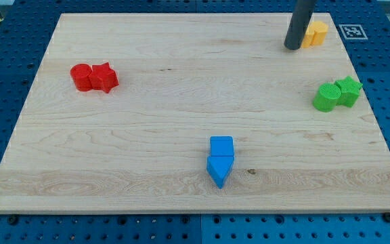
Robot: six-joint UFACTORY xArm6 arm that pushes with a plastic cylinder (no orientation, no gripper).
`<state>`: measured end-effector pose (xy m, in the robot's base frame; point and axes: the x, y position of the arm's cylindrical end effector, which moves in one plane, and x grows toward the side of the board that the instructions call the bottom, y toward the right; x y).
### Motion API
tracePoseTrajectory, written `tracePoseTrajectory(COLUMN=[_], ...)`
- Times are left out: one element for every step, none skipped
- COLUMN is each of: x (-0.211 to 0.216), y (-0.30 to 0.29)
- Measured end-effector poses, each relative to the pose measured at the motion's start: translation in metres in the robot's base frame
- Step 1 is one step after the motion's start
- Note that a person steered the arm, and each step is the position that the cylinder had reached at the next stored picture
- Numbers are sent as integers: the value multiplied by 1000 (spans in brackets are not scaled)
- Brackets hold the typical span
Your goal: Separate the red blocks
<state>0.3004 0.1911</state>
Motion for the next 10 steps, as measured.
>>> tracePoseTrajectory(x=[19, 57, 59, 51, 51, 53, 53, 59, 90, 126], y=[0, -51, -138, -223, -307, -381, -424, -431, -406, -350])
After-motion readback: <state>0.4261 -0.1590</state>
